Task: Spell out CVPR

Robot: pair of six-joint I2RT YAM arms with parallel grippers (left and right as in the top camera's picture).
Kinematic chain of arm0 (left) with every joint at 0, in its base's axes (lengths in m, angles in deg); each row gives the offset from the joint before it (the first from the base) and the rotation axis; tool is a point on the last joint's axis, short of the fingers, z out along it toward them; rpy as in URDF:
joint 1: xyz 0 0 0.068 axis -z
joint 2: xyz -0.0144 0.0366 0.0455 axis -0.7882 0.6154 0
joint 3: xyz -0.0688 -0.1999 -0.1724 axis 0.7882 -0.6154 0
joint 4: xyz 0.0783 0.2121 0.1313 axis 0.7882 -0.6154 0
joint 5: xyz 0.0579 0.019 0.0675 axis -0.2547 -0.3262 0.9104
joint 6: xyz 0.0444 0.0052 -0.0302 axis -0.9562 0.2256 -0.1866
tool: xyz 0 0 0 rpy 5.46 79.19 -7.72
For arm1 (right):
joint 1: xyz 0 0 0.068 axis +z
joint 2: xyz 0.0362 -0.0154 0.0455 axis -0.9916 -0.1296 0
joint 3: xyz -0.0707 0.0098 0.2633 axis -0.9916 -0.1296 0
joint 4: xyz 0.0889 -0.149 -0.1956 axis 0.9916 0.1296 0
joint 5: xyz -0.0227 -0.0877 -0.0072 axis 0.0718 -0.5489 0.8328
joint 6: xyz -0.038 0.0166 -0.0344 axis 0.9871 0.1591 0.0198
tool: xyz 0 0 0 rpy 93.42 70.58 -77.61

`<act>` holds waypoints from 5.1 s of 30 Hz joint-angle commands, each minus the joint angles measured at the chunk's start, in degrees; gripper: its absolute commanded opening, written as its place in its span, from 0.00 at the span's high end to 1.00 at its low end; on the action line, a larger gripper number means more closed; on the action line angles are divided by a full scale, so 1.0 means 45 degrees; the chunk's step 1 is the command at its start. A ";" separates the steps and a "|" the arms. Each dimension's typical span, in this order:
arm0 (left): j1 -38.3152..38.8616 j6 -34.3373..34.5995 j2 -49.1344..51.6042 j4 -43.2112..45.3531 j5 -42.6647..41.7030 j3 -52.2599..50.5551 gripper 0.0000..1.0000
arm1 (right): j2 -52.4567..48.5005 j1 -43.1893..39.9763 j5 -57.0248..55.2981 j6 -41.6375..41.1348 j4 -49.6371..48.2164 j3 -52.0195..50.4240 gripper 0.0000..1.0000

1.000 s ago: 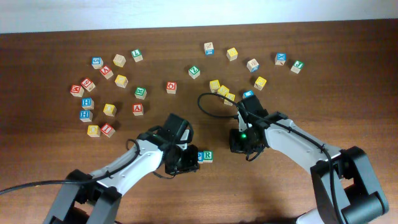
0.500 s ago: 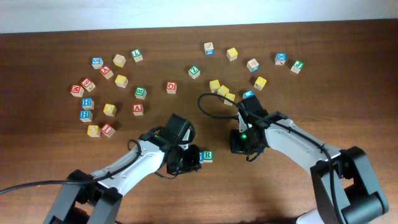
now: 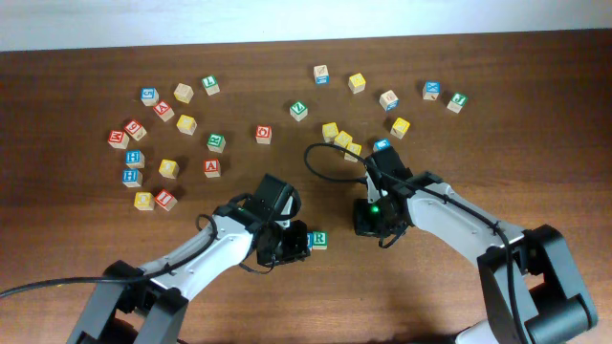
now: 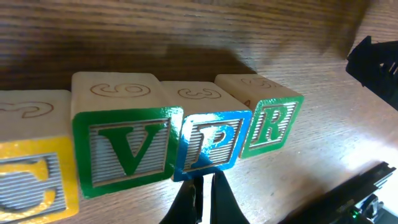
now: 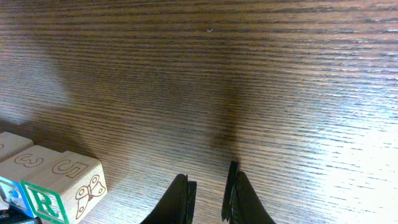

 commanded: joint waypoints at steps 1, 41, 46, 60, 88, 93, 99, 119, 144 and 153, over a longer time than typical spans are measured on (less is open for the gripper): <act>0.0049 0.0170 0.0146 0.0029 0.0301 0.0087 1.00 | -0.0049 -0.0044 0.0068 0.0053 0.0005 -0.0044 0.89; -0.6086 -0.2055 -0.2919 -0.2336 0.1880 0.0646 1.00 | 0.0539 -0.0049 -0.1370 0.0053 0.2832 0.2385 0.96; -0.7087 -0.2055 -0.2919 -0.2429 0.2827 0.0646 1.00 | 0.0602 0.0869 -0.0102 0.0379 0.4333 0.3963 0.96; -1.0151 -0.2055 -0.2919 -0.3716 0.3211 0.0646 1.00 | -0.0947 0.6047 -0.1384 -0.0913 0.3211 0.3900 0.96; -1.0656 -0.2297 -0.2919 -0.3808 0.3444 0.0646 1.00 | -0.2385 0.6460 -0.3366 -0.0777 0.3521 0.5362 0.96; -1.0661 -0.2302 -0.2919 -0.3813 0.3444 0.0646 1.00 | -0.2890 0.6470 -0.2846 -0.0777 0.3585 0.5362 0.96; -1.0661 -0.2297 -0.2919 -0.3813 0.3444 0.0646 1.00 | -0.2929 0.6470 -0.2749 -0.0831 0.3929 0.5362 0.96; -1.0661 -0.2302 -0.2919 -0.3813 0.3444 0.0646 1.00 | -0.2953 0.6470 -0.1681 -0.1112 0.3337 0.4503 0.96; -1.0656 -0.2302 -0.2919 -0.3852 0.3444 0.0646 1.00 | -0.2715 0.6455 -0.1540 -0.1054 0.5921 0.6198 0.96; -0.9748 -0.3099 -0.2919 -0.3993 0.3308 0.0646 1.00 | -0.2749 0.5294 -0.0121 -0.0049 0.7111 0.7291 0.96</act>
